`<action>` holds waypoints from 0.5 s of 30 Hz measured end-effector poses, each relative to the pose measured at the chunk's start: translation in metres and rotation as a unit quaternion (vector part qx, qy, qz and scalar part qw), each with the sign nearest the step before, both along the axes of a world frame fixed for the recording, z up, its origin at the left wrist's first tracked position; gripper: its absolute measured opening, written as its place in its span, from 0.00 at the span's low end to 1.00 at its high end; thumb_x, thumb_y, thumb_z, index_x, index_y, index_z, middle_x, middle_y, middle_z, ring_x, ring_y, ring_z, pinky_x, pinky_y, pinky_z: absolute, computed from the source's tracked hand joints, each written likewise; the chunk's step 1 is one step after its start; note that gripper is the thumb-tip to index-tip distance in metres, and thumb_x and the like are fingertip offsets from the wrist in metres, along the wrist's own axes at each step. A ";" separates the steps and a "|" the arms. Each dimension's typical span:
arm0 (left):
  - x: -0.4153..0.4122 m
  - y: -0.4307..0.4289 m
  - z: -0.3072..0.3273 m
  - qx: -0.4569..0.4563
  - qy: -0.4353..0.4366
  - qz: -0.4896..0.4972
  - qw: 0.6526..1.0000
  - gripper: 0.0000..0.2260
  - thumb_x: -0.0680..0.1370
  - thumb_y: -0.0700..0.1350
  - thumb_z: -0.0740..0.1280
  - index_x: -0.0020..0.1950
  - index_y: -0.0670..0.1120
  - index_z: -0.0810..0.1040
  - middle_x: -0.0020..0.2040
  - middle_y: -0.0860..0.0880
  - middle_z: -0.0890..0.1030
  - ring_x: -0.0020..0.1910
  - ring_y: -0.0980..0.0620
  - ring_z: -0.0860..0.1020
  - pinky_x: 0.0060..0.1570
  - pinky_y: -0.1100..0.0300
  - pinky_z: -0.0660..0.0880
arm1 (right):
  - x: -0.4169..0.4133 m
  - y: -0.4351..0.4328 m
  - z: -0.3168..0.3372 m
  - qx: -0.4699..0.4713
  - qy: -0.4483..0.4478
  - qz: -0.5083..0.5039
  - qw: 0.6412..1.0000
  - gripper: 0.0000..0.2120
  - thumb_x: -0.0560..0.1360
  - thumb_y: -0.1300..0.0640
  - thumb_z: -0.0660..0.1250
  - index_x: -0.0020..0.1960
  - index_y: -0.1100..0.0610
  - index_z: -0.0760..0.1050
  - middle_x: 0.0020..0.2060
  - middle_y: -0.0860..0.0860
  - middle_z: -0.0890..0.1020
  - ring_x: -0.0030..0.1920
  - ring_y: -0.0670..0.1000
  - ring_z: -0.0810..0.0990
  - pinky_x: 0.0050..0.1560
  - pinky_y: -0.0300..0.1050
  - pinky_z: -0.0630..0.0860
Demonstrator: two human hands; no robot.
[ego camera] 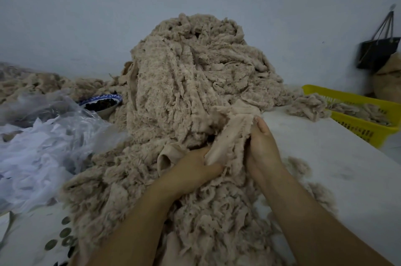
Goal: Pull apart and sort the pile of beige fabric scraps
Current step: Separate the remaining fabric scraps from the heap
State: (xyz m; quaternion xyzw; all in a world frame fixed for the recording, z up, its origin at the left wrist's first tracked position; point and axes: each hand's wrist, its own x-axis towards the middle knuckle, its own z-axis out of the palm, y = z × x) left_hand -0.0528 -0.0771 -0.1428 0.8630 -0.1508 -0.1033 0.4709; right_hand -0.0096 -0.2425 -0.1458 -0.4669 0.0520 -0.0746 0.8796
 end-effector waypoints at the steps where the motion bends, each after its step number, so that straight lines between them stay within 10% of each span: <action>1: 0.001 0.001 0.000 0.018 -0.006 -0.008 1.000 0.08 0.79 0.49 0.68 0.58 0.54 0.75 0.40 0.54 0.79 0.31 0.63 0.76 0.31 0.67 0.71 | 0.000 -0.003 0.001 0.029 0.014 -0.007 0.999 0.13 0.82 0.58 0.63 0.66 0.52 0.76 0.54 0.55 0.85 0.48 0.53 0.86 0.38 0.45 0.82; 6: 0.000 -0.001 -0.004 0.103 -0.028 -0.050 0.993 0.14 0.79 0.50 0.68 0.37 0.53 0.66 0.26 0.57 0.69 0.22 0.62 0.66 0.27 0.66 0.62 | 0.002 -0.014 0.004 0.106 0.017 -0.020 0.994 0.16 0.81 0.60 0.64 0.69 0.55 0.74 0.55 0.58 0.84 0.44 0.53 0.86 0.38 0.49 0.83; 12: 0.004 0.000 -0.005 0.228 -0.083 -0.059 0.968 0.12 0.80 0.51 0.66 0.40 0.55 0.66 0.36 0.54 0.70 0.29 0.59 0.66 0.25 0.70 0.63 | 0.001 -0.019 0.011 0.143 0.006 0.000 0.990 0.13 0.82 0.56 0.62 0.66 0.53 0.75 0.59 0.59 0.82 0.59 0.60 0.82 0.62 0.63 0.77; 15: 0.005 0.001 -0.009 0.134 -0.079 -0.013 0.988 0.08 0.82 0.48 0.63 0.44 0.60 0.71 0.42 0.58 0.77 0.36 0.63 0.74 0.30 0.74 0.66 | -0.002 -0.021 0.018 0.168 -0.021 0.035 0.985 0.19 0.82 0.52 0.61 0.72 0.55 0.72 0.64 0.60 0.80 0.63 0.60 0.79 0.66 0.63 0.73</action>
